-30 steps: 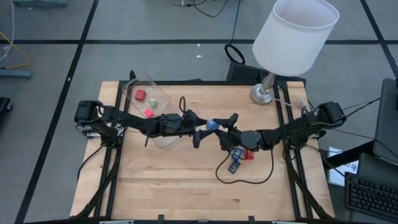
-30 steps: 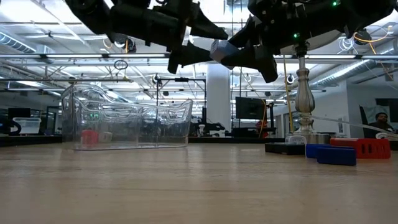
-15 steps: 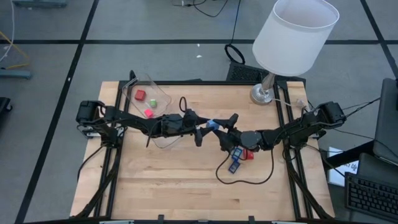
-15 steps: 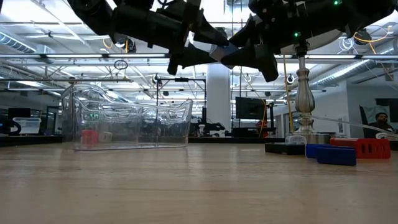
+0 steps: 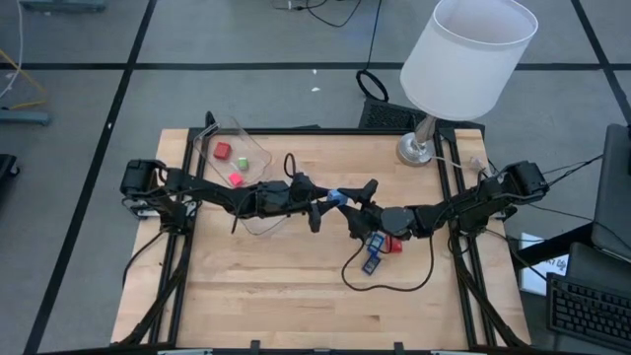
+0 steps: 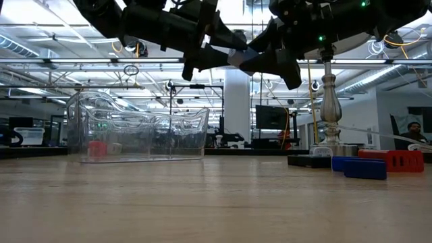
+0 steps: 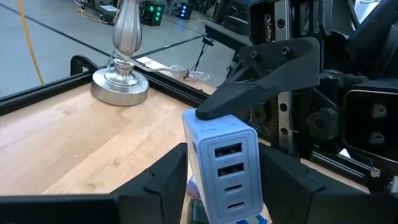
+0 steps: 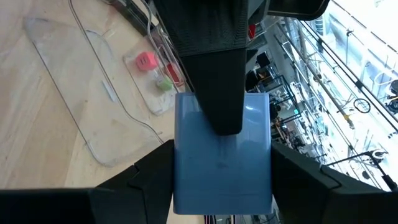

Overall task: Pick & Place Office items
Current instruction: Put the light blue charger adapter into the top transparent bin

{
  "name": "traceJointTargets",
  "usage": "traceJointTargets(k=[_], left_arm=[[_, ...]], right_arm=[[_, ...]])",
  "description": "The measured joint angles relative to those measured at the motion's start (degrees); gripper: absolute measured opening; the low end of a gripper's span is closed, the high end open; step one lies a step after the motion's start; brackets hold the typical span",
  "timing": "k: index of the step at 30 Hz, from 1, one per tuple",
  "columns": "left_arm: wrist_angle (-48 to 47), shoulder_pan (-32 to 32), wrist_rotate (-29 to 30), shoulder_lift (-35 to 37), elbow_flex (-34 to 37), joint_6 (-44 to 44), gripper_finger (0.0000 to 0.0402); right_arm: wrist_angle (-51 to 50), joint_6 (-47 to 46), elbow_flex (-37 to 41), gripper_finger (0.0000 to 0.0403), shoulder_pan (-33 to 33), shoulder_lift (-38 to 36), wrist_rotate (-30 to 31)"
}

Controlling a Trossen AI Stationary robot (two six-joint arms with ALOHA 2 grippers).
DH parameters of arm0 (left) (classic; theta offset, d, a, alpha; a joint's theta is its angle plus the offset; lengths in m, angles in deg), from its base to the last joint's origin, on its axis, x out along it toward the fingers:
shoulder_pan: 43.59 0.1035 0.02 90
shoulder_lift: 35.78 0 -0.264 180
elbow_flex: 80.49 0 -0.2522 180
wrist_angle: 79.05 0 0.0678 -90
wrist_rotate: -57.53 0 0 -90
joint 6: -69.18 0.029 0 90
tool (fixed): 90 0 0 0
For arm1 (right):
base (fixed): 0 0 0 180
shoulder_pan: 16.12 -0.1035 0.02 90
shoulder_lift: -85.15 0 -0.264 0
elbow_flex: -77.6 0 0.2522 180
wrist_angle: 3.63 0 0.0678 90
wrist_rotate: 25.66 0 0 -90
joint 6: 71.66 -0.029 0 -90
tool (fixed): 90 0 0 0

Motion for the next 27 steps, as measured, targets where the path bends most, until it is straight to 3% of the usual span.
traceJointTargets(k=[8, 18, 27], left_arm=[[-0.1, 0.0, 0.0, 0.0, 0.0, -0.4, 0.0154], [-1.2, 0.0, 0.0, 0.1, 0.0, -0.4, 0.0176], [-1.4, 0.0, 0.0, 0.1, 0.0, -1.5, 0.0156]], right_arm=[[0.0, 0.2, 0.0, 0.0213, 0.0, 0.0, 0.1], [-0.1, 0.0, 0.0, 0.0213, 0.0, 0.0, 0.0], [0.0, 0.0, 0.0, 0.0213, 0.0, 0.0, 0.0]])
